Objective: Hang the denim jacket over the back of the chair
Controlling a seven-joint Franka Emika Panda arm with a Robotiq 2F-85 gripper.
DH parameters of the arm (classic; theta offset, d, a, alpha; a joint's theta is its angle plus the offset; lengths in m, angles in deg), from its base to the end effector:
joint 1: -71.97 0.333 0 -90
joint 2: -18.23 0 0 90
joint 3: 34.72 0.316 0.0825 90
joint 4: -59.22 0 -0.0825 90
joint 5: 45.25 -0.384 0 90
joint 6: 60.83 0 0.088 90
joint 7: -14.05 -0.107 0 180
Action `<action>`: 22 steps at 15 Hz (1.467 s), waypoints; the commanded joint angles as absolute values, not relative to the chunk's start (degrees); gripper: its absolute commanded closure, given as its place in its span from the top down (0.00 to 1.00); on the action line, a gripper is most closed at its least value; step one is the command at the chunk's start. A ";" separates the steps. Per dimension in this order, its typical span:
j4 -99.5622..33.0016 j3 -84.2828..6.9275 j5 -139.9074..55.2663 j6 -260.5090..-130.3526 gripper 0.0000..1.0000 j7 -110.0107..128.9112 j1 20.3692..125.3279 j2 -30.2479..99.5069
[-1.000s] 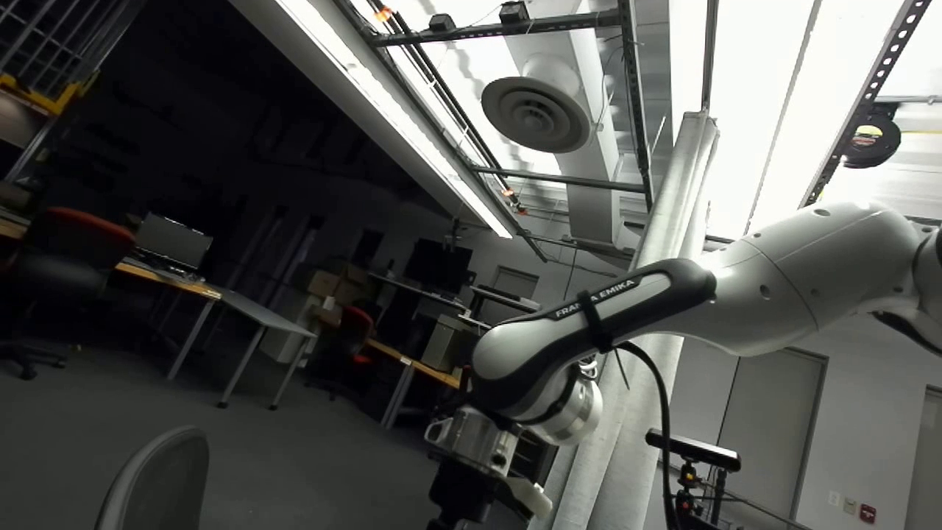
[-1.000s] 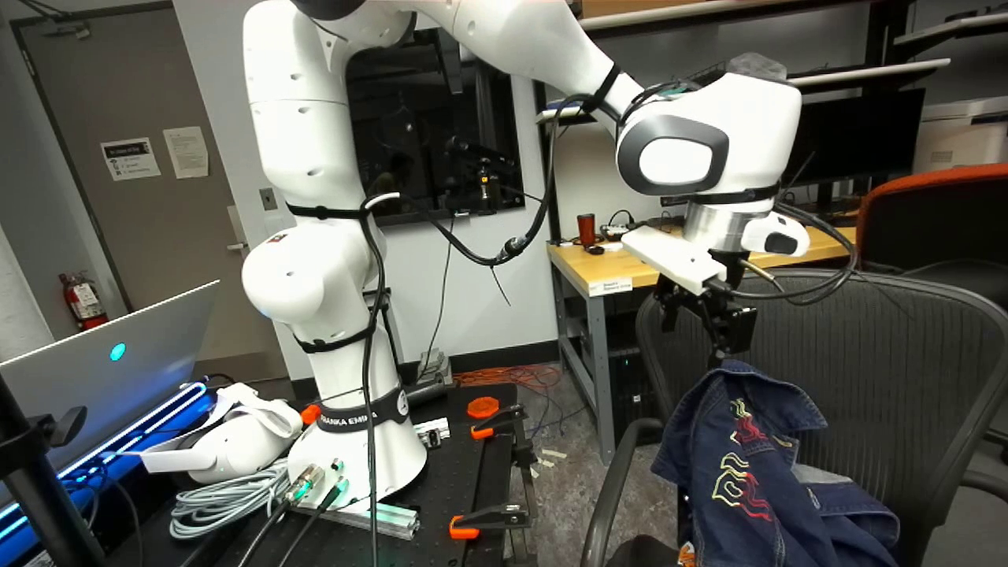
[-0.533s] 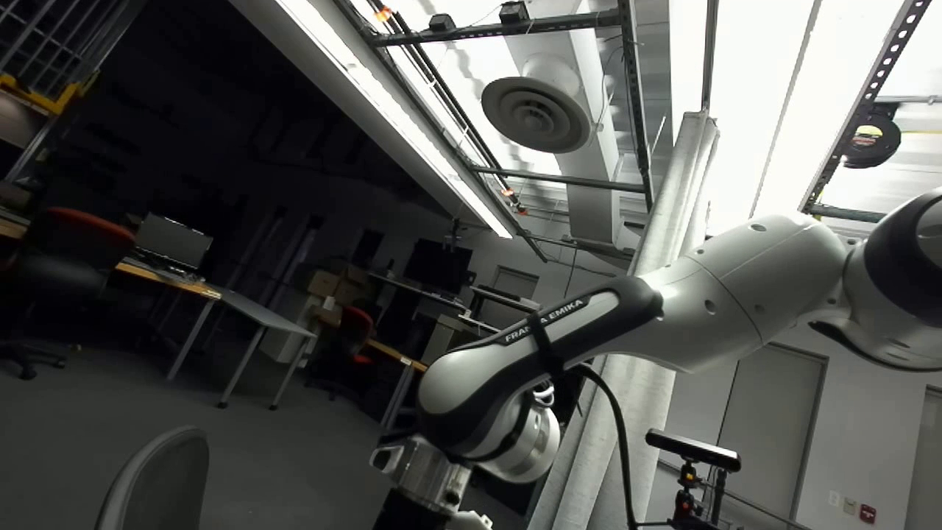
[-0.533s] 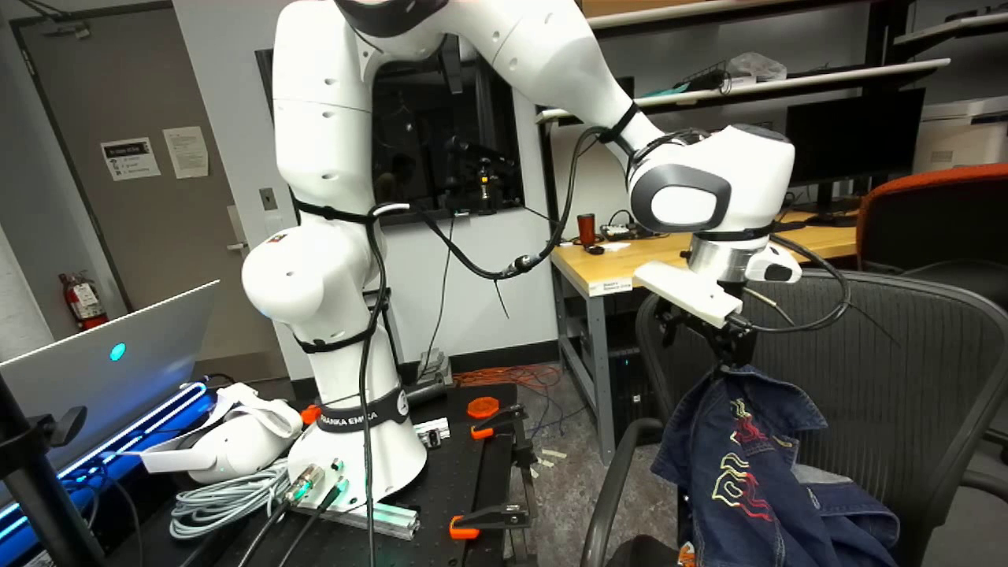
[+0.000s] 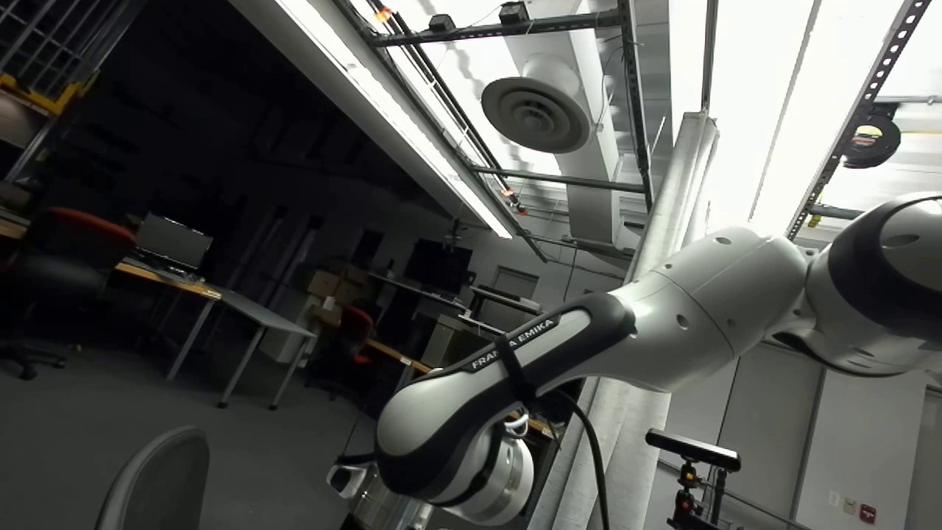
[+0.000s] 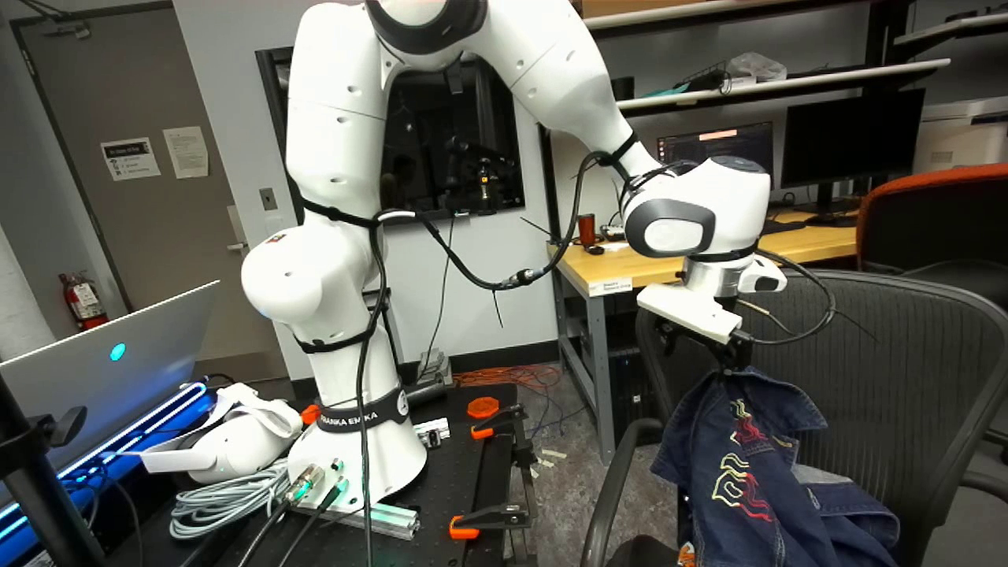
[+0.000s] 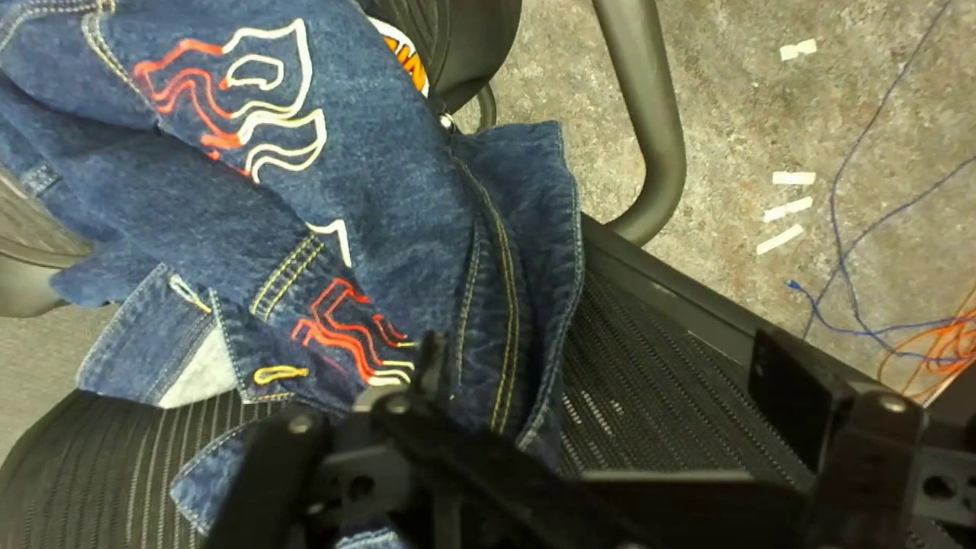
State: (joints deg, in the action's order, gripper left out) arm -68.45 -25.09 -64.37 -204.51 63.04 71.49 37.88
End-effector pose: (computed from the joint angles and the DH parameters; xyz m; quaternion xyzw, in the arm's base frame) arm 0.5352 0.0852 0.2141 -0.9265 -0.3543 -0.0112 0.1259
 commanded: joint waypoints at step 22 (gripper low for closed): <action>-61.50 -16.62 -65.75 -213.87 0.99 64.08 64.60 48.53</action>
State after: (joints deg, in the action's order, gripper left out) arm -61.55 -17.28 -66.55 -213.82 64.69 65.28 48.40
